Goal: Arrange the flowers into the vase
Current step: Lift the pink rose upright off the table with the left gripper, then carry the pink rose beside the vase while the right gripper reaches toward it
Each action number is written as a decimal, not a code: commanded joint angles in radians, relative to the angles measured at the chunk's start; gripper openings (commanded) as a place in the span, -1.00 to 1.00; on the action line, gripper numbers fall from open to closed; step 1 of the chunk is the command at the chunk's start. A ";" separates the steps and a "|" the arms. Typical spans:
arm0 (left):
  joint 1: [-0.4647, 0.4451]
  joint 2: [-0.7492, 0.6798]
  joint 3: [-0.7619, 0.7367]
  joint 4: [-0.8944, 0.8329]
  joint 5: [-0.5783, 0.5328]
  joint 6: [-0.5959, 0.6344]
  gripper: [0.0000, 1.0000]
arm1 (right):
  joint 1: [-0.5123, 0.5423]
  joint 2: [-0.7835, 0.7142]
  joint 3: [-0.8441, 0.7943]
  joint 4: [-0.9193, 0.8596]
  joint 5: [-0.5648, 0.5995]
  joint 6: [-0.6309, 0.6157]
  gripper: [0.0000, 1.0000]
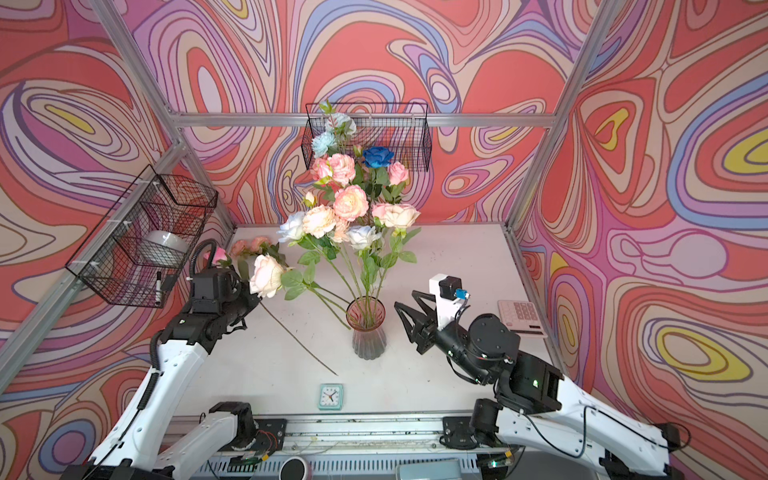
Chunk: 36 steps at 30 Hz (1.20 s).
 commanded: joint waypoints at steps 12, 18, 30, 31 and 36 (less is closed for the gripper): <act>-0.003 -0.249 0.416 -0.395 0.185 0.172 -1.00 | -0.004 0.099 0.131 0.019 -0.078 -0.010 0.08; -0.011 -0.226 0.628 -0.425 0.387 0.248 -1.00 | -0.004 0.161 0.183 0.035 -0.163 -0.004 0.10; -0.018 -0.224 0.587 0.105 0.902 0.079 -1.00 | -0.004 0.583 0.610 -0.038 -0.756 -0.019 0.23; -0.018 -0.225 0.547 0.193 0.928 0.027 -1.00 | -0.004 0.613 0.636 -0.018 -0.805 -0.008 0.23; -0.017 -0.219 0.434 0.441 0.974 -0.099 -1.00 | -0.002 0.735 0.742 0.050 -0.948 0.047 0.26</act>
